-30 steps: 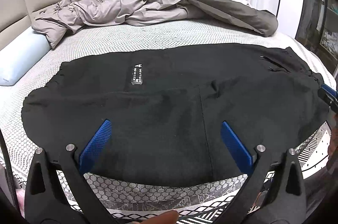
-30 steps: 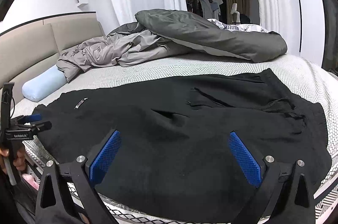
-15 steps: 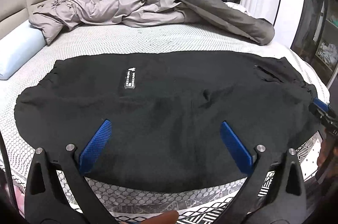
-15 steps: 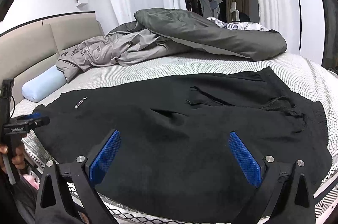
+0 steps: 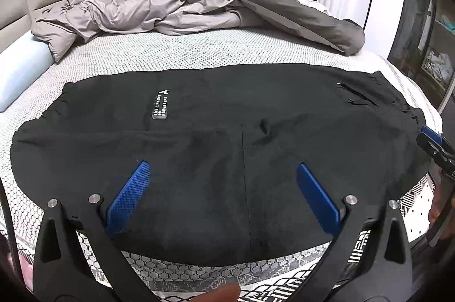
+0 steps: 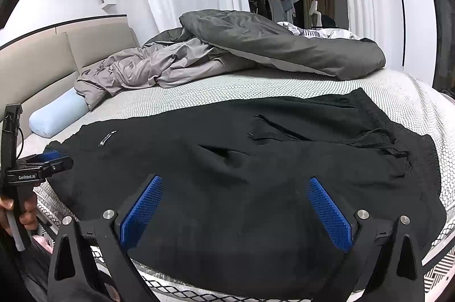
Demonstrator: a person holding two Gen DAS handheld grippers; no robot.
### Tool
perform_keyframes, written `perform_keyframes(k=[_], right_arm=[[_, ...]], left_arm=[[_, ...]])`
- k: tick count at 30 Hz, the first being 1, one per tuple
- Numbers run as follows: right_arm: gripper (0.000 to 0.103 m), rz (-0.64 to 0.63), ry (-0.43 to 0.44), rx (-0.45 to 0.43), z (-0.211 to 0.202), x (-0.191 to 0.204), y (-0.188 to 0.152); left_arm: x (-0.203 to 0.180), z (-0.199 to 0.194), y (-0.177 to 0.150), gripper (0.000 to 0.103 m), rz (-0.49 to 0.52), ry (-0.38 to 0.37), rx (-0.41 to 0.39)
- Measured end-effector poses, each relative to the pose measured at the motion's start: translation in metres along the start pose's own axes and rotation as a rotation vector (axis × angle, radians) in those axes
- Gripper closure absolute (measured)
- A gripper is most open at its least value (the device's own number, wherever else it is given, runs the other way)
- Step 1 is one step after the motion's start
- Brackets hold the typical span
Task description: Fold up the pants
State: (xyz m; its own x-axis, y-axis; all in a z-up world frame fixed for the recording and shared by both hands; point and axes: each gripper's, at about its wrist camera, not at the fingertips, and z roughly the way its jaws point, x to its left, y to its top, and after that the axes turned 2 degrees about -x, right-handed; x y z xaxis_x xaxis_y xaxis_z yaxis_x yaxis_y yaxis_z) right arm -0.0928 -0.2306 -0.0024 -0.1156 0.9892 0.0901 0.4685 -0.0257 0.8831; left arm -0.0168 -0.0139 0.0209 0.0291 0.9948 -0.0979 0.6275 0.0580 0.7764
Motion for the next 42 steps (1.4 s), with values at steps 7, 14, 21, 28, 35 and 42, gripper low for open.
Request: perform_keyframes(k=[7,14,21,28,35,42], right_arm=[[0.000,0.011,-0.009,-0.001,0.000,-0.003,-0.001],[0.000,0.036,-0.010,0.013,0.004,-0.008,-0.001],[0.000,0.037,-0.015,0.009,0.005,-0.010,-0.001],[0.000,0.050,-0.020,0.006,0.003,-0.015,-0.003],[0.000,0.062,-0.039,-0.022,-0.007,-0.028,-0.003],[0.000,0.055,-0.089,0.033,-0.006,-0.046,-0.013]], left_arm=[[0.008,0.000,-0.001,0.001,-0.017,-0.009,-0.007],[0.009,-0.003,-0.001,0.001,0.005,-0.012,-0.030],[0.009,-0.004,-0.002,0.001,0.007,-0.007,-0.032],[0.009,-0.006,-0.002,0.001,0.003,0.003,-0.048],[0.031,-0.015,0.001,0.001,-0.043,0.006,-0.062],[0.079,-0.034,-0.007,0.001,-0.103,0.054,-0.072]])
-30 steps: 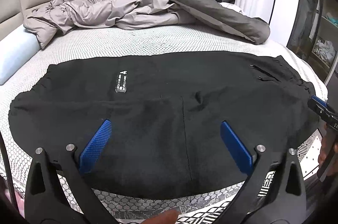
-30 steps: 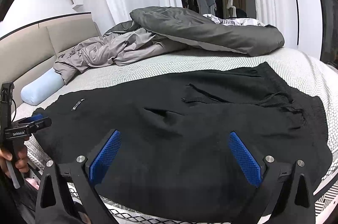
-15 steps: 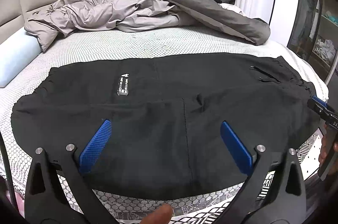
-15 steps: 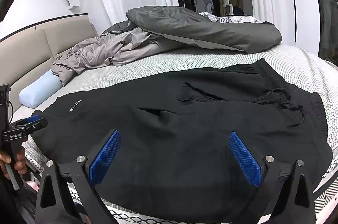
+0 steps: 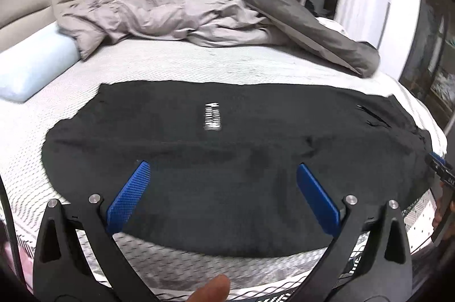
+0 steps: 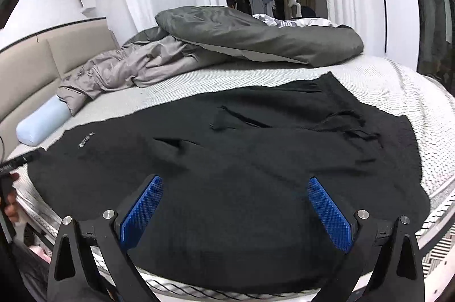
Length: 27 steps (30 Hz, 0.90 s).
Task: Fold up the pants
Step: 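Roll the left tool and close it on the black pants' edge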
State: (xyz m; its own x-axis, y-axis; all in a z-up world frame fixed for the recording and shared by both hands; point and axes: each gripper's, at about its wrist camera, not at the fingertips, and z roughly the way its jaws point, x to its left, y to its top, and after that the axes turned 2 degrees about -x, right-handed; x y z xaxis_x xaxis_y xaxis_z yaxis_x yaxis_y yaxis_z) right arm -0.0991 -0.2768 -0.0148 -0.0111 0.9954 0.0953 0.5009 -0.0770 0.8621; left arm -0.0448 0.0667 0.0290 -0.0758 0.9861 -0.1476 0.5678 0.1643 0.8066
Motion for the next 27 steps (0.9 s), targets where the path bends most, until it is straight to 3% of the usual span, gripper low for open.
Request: perform_keyframes(k=[7,11,16,21,25,27], right_arm=[[0.000,0.046,0.008,-0.051,-0.020,-0.025,0.003],[0.000,0.078,0.019,-0.038,-0.021,-0.035,0.003],[0.000,0.161,0.039,-0.005,-0.015,-0.051,0.001],[0.000,0.166,0.056,-0.003,-0.013,-0.049,0.001],[0.000,0.140,0.062,0.009,-0.013,-0.044,-0.001],[0.000,0.146,0.048,0.017,-0.014,-0.049,-0.003]], left_arm=[[0.086,-0.023,-0.009,0.001,-0.147,0.099,-0.010],[0.136,-0.028,-0.020,0.002,-0.251,0.129,0.028],[0.174,-0.026,-0.037,0.019,-0.335,0.075,0.086],[0.195,-0.012,-0.041,0.025,-0.427,-0.004,0.133],[0.207,0.004,-0.037,0.030,-0.500,0.001,0.137],[0.212,0.009,-0.036,0.051,-0.528,0.024,0.123]])
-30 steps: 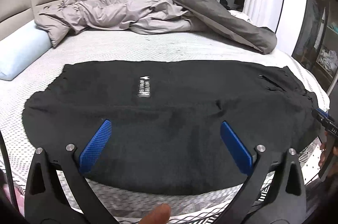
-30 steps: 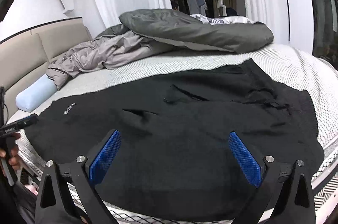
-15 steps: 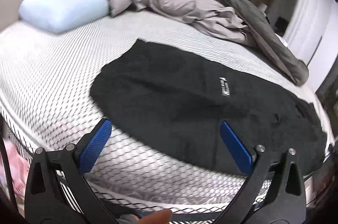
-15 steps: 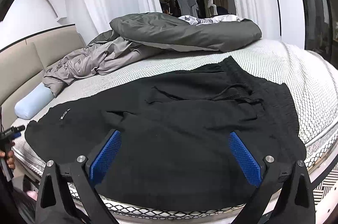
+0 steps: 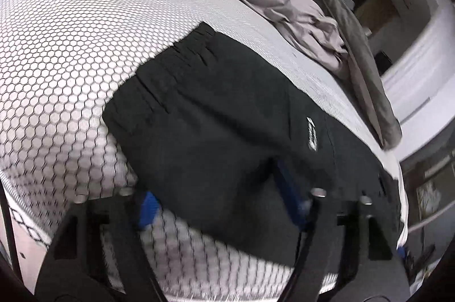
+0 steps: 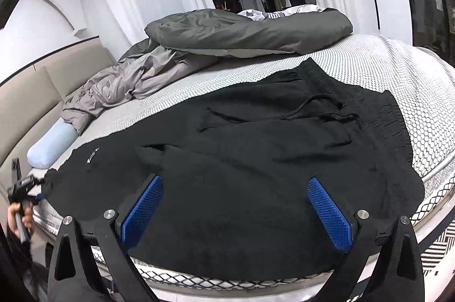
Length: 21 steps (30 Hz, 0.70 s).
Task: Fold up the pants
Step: 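Roll the left tool and close it on the black pants' edge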
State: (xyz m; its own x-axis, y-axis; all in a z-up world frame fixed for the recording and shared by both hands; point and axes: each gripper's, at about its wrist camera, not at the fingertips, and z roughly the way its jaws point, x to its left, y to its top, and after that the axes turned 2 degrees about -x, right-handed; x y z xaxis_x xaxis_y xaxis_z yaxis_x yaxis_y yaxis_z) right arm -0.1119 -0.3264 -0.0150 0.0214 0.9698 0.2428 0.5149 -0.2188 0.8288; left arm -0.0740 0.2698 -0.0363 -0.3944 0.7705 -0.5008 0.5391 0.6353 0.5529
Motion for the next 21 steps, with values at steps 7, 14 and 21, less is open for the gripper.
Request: perform_keyframes(k=[7,14,21], right_arm=[[0.000,0.187,-0.215,-0.031,-0.029,-0.073,-0.003],[0.011,0.526,-0.133,0.079,-0.024,-0.151,-0.031],[0.065,0.568,-0.095,0.079,-0.005,-0.146,-0.025]], left_arm=[[-0.007,-0.025,0.003,0.099,0.038,0.046,-0.107],[0.010,-0.049,-0.005,0.099,0.056,0.048,-0.092],[0.002,-0.050,-0.006,0.099,0.084,0.062,-0.095]])
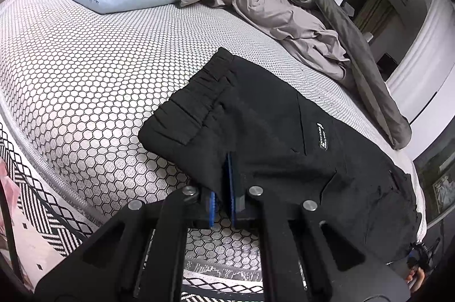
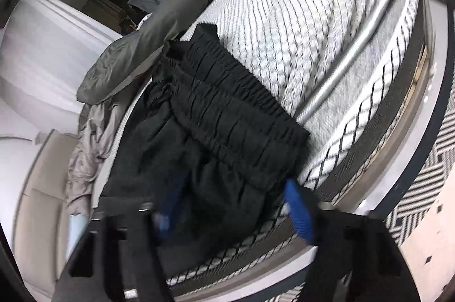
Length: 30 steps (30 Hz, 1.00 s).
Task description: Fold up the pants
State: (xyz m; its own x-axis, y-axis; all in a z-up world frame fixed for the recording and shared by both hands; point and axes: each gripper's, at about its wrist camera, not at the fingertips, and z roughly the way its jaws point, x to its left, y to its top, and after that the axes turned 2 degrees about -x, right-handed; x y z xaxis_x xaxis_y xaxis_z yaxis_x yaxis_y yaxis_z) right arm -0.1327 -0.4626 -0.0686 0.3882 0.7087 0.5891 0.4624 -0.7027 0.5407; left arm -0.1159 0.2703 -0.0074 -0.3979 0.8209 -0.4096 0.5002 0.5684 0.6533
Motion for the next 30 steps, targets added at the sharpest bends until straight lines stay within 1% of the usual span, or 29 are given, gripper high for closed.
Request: perform_keyframes(k=[1,2,3,4,5,6,7,9,10,11,12,14,16,17,21,23,24,27,30], right_arm=[[0.071,-0.032,-0.001,-0.029,-0.006,0.008,-0.001],[0.081,-0.074,-0.002,-0.086,-0.017,0.017,-0.002],[0.085,-0.093,0.007,-0.121,-0.024,0.022,-0.002],[0.085,-0.104,0.013,-0.167,-0.033,0.026,-0.002],[0.085,-0.101,0.000,-0.195,-0.038,0.026,0.000],[0.085,-0.075,-0.017,-0.191,-0.039,0.022,0.003],[0.085,-0.035,-0.021,-0.173,-0.036,0.015,0.004],[0.085,0.073,0.019,-0.090,-0.021,-0.004,0.005],[0.085,0.107,0.047,-0.072,-0.019,-0.009,0.005],[0.085,0.116,0.083,-0.058,-0.018,-0.010,0.005],[0.085,0.100,0.097,-0.051,-0.018,-0.009,0.007],[0.085,0.068,0.091,-0.067,-0.019,-0.001,0.007],[0.089,0.026,0.089,-0.091,-0.025,0.008,0.005],[0.090,0.015,0.104,-0.115,-0.031,0.012,0.006],[0.093,0.053,0.202,-0.189,-0.054,0.017,0.009],[0.093,0.086,0.267,-0.228,-0.067,0.021,0.012],[0.093,0.091,0.278,-0.236,-0.073,0.024,0.015],[0.093,0.054,0.281,-0.286,-0.088,0.049,0.026],[0.093,-0.004,0.257,-0.312,-0.087,0.084,0.049]], left_arm=[[0.001,-0.002,-0.002,0.099,0.005,-0.001,0.000],[0.001,-0.003,-0.003,0.099,0.009,-0.004,0.005],[0.002,-0.004,-0.004,0.099,0.011,-0.007,0.010],[0.002,-0.003,-0.005,0.099,0.014,-0.009,0.019],[0.003,-0.003,-0.007,0.099,0.016,-0.011,0.030],[0.004,-0.002,-0.009,0.099,0.020,-0.010,0.040],[0.007,-0.002,-0.012,0.099,0.024,-0.012,0.059],[0.012,-0.001,-0.013,0.099,-0.001,-0.032,0.071],[0.013,0.000,-0.013,0.099,-0.011,-0.042,0.072],[0.013,-0.001,-0.012,0.099,-0.018,-0.048,0.070],[0.013,-0.001,-0.011,0.099,-0.023,-0.051,0.063],[0.009,0.000,-0.009,0.099,-0.022,-0.043,0.048],[0.004,-0.002,-0.008,0.100,-0.016,-0.030,0.029],[0.002,-0.004,-0.007,0.101,-0.016,-0.033,0.018],[-0.009,-0.019,0.004,0.102,-0.008,-0.053,-0.040],[-0.013,-0.025,0.012,0.103,-0.013,-0.060,-0.059],[-0.016,-0.026,0.016,0.103,-0.018,-0.060,-0.063],[-0.023,-0.028,0.033,0.103,-0.034,-0.062,-0.067],[-0.036,-0.023,0.059,0.103,-0.038,-0.066,-0.071]])
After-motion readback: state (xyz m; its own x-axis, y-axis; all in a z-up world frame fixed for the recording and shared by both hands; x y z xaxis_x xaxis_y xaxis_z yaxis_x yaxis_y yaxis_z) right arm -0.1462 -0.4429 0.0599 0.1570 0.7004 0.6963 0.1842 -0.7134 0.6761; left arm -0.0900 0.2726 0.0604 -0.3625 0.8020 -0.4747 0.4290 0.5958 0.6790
